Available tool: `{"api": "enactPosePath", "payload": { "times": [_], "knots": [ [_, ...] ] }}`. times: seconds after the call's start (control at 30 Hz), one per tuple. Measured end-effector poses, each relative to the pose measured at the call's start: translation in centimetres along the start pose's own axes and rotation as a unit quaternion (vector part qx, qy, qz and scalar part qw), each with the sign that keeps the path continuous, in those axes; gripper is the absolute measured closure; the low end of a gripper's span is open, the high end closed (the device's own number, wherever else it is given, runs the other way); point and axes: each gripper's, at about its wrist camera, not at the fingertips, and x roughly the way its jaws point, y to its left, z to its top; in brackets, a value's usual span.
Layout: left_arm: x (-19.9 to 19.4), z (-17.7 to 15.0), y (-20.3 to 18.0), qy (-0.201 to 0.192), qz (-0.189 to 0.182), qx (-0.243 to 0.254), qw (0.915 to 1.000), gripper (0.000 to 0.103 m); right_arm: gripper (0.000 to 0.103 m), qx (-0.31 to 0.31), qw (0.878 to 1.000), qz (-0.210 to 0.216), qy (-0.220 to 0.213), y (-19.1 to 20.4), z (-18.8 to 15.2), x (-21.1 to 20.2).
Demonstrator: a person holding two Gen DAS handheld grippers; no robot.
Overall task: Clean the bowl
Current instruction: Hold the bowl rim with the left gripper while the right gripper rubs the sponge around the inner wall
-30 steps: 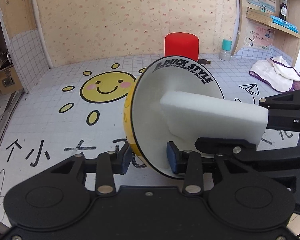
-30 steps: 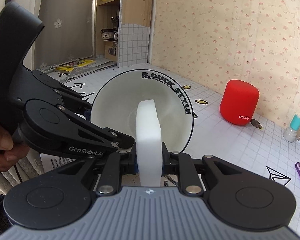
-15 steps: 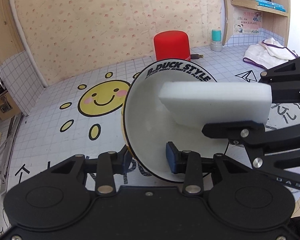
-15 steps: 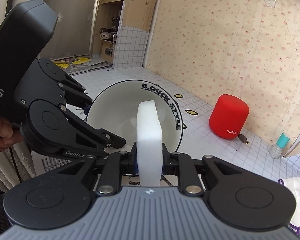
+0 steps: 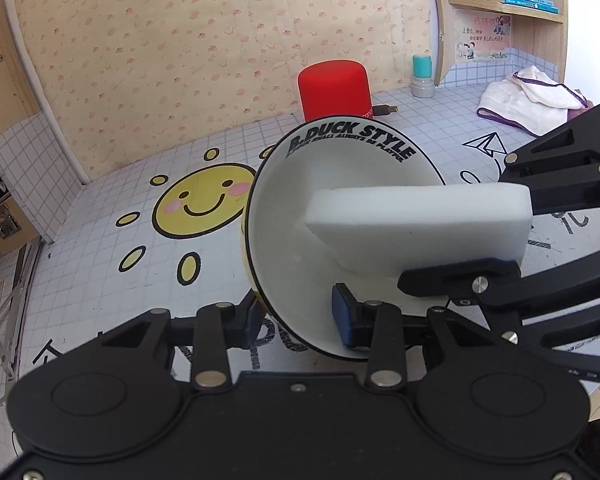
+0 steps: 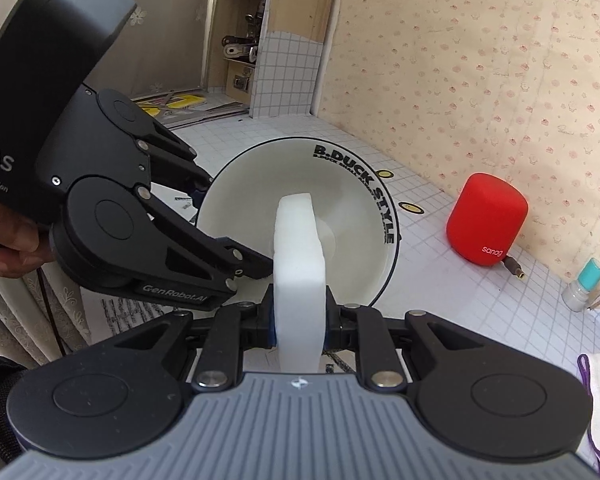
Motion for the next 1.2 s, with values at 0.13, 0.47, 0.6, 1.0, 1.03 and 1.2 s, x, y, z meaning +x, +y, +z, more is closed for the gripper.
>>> {"api": "enactPosePath", "payload": {
  "times": [0.13, 0.47, 0.6, 1.0, 1.03, 1.2],
  "knots": [
    [0.0, 0.0, 0.0, 0.001, -0.001, -0.002, 1.0000, 0.064, 0.082, 0.000, 1.000, -0.023, -0.021, -0.5, 0.4, -0.8],
    [0.0, 0.1, 0.1, 0.002, -0.003, -0.003, 1.0000, 0.064, 0.082, -0.007, 1.000, 0.011, 0.002, -0.1, -0.2, -0.1],
    [-0.1, 0.1, 0.2, 0.003, -0.004, 0.001, 1.0000, 0.064, 0.082, -0.013, 0.999, 0.030, 0.008, 0.5, -0.2, 0.0],
    [-0.3, -0.1, -0.1, 0.001, 0.002, -0.020, 0.9998, 0.061, 0.082, 0.007, 1.000, -0.008, -0.006, -0.2, -0.2, -0.2],
    [-0.4, -0.2, -0.1, 0.000, 0.000, -0.027, 0.9996, 0.059, 0.082, 0.006, 1.000, -0.005, -0.004, -0.1, -0.3, -0.1],
    [-0.9, -0.5, -0.2, -0.003, 0.005, -0.069, 0.9976, 0.059, 0.082, 0.013, 1.000, 0.000, -0.001, -0.1, -0.8, 0.1]
  ]
}}
